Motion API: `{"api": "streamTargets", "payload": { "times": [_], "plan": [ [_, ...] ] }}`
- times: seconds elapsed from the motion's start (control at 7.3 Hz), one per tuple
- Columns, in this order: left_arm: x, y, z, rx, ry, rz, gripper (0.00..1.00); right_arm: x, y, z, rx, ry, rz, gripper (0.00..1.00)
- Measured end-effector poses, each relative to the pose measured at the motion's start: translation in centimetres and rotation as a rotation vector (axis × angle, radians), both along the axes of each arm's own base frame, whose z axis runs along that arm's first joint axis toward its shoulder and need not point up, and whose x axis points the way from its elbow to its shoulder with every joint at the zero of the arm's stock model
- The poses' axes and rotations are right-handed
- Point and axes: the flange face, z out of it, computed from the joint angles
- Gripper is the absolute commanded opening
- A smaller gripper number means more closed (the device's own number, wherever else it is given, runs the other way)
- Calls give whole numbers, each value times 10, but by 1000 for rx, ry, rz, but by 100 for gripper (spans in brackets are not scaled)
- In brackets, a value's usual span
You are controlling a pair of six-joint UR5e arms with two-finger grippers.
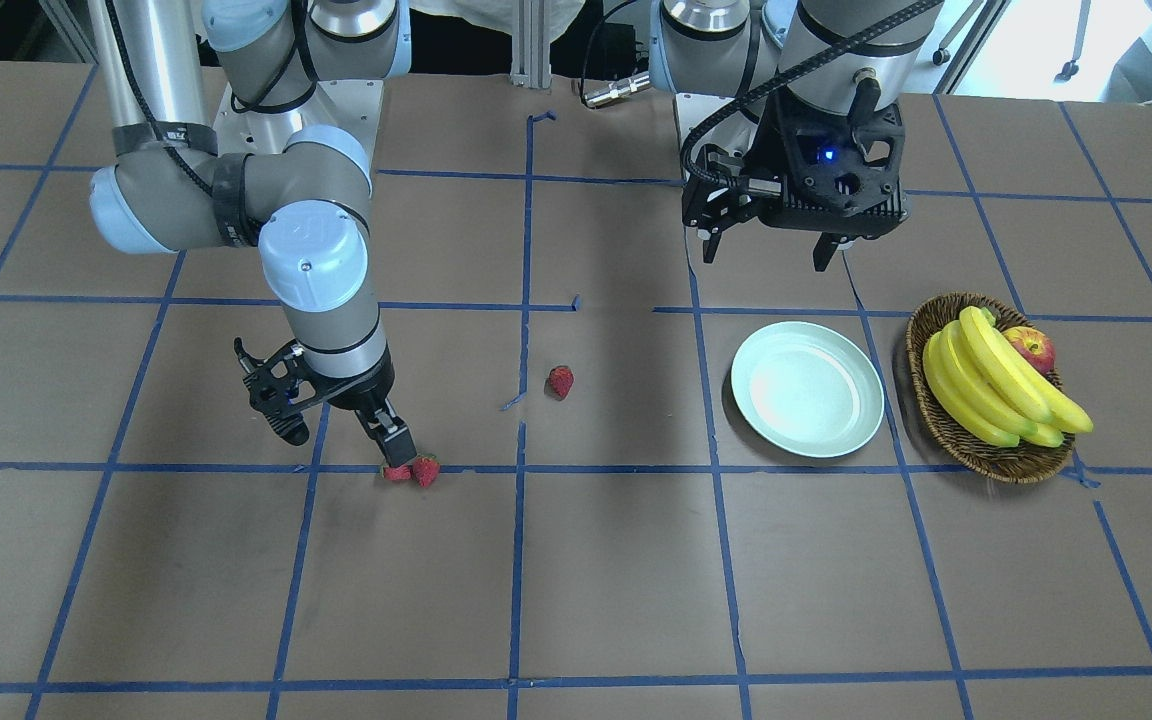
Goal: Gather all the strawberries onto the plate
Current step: 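Move the right gripper to the strawberry pair and grasp one, then carry the strawberry and release it beside the first one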
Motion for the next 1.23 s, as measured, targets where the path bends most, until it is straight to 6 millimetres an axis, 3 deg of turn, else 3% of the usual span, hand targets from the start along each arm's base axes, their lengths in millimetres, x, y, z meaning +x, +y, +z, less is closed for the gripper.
{"api": "streamTargets", "payload": {
  "times": [0.41,0.55,0.82,0.96,1.23],
  "plan": [
    [0,-1,-1,2,0,0,100,1,-12,-21,-10,-44,-168,100],
    [0,-1,-1,2,0,0,100,4,-11,-29,5,-68,-175,92],
    [0,-1,-1,2,0,0,100,6,-11,-34,18,-86,-178,20],
    [0,-1,-1,2,0,0,100,6,-11,-34,19,-88,-178,0],
    [0,-1,-1,2,0,0,100,6,-13,-31,13,-90,-176,0]
  ]
}}
